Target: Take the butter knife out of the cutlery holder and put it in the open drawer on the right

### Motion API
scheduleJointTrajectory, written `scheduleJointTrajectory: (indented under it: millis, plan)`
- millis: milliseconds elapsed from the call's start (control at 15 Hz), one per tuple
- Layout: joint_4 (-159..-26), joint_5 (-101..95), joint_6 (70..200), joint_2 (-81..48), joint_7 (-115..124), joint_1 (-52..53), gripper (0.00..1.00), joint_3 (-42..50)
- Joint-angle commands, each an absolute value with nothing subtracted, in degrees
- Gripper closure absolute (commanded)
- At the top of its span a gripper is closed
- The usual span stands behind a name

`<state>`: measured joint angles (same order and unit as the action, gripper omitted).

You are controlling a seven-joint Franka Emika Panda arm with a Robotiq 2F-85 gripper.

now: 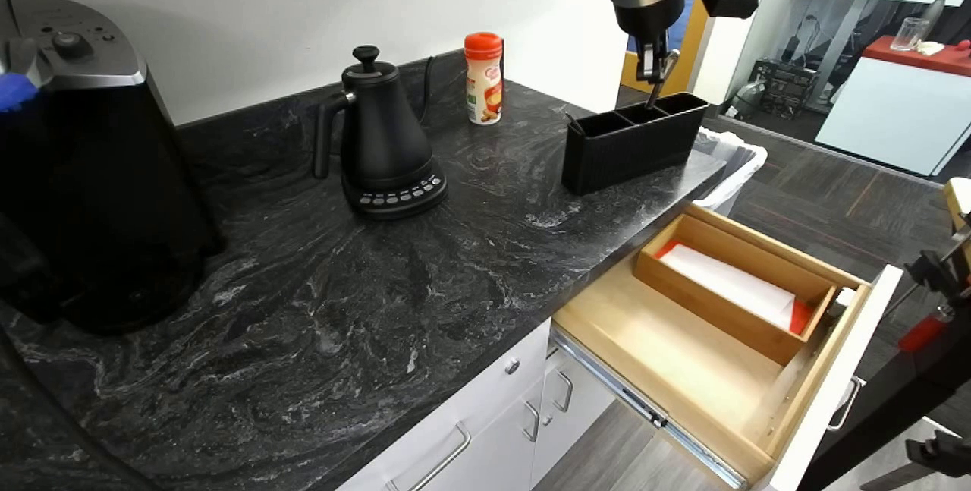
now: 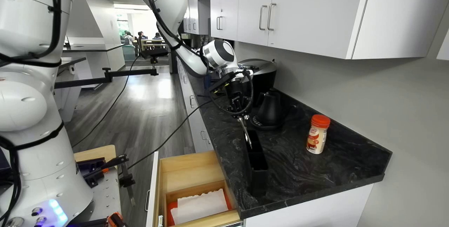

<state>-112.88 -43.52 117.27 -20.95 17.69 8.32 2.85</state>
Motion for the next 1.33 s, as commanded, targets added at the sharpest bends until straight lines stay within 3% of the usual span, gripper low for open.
scheduleJointTrajectory:
  millis: [0, 400, 467, 533, 733, 800, 1267]
  plan:
    - [-111.76, -45.22, 113.76, -20.83, 16.06, 8.23, 0.92, 2.08]
    - [-111.62, -45.28, 113.33, -21.22, 15.13, 7.98, 0.92, 1.7]
    - [-111.75, -45.2, 113.58, -21.24, 14.74, 7.89, 0.61, 1.62]
    - [-111.64, -44.87, 113.04, -21.44, 14.38, 7.86, 0.6, 1.58]
    - [-111.71, -45.01, 111.61, -21.45, 13.7, 7.9, 0.41, 1.61]
    - [-111.74, -45.03, 111.03, -21.47, 13.35, 7.87, 0.81, 1.59]
    - [-111.67, -44.99, 108.93, -21.64, 11.84, 7.77, 0.97, 1.18]
